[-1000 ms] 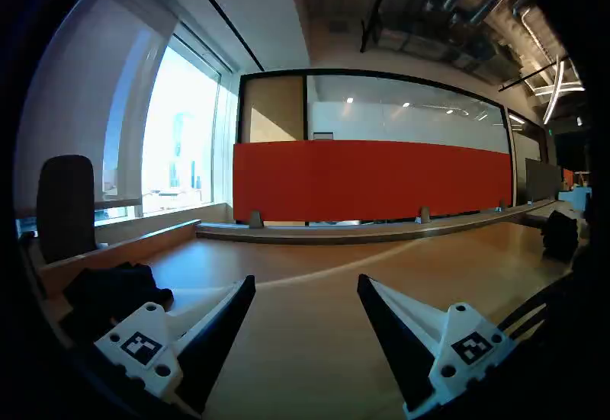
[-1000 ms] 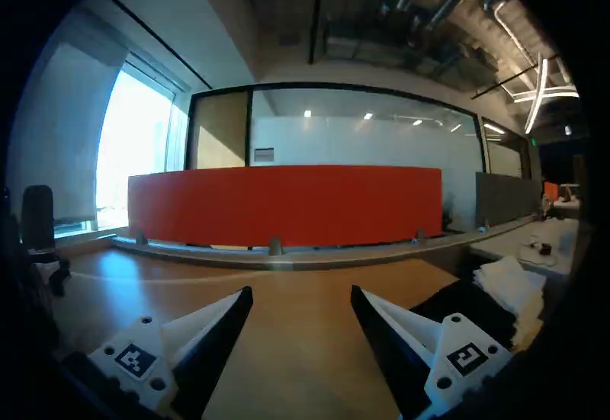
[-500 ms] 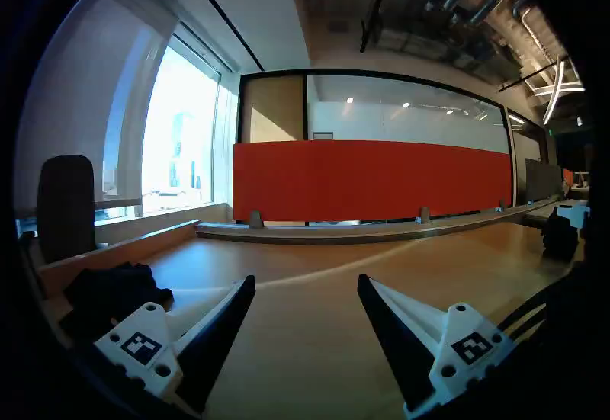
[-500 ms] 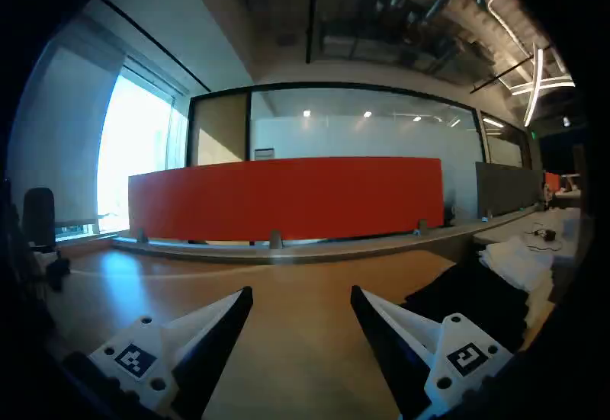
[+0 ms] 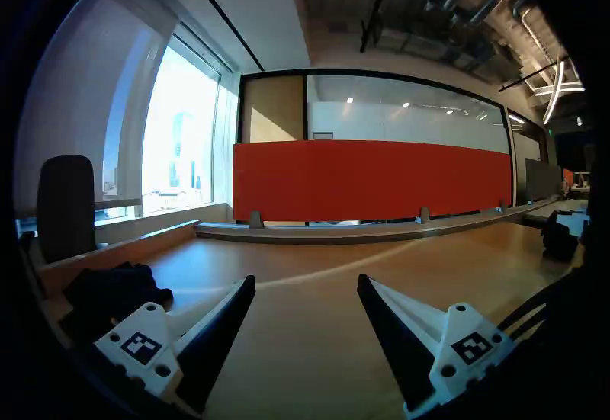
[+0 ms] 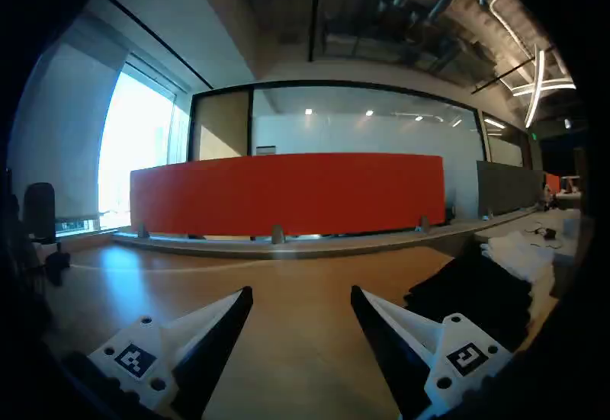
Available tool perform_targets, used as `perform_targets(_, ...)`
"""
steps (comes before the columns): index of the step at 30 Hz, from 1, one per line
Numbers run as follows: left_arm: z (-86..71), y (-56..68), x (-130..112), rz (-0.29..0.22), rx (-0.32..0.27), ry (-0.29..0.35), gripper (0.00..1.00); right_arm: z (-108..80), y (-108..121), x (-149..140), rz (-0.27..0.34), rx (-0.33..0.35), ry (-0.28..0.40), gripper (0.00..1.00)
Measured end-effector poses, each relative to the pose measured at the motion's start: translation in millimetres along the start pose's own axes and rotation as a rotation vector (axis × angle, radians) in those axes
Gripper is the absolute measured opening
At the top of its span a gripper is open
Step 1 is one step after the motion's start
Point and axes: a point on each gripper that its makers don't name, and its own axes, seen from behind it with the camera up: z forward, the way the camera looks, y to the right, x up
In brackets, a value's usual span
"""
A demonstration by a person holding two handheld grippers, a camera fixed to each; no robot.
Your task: Fold towel
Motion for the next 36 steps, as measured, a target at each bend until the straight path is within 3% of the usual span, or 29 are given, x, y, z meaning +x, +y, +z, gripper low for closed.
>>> perform_targets(12,-0.1,0.3,0.0,0.000,0.000,0.000,1.00,0.3,-2.1,-5.5,-0.033,0.001,-0.002,0.99)
perform_targets(36,0.2,0.9,-0.5,0.000,0.000,0.000,1.00,0.0,-3.9,-7.2,-0.034,0.000,-0.004,1.00)
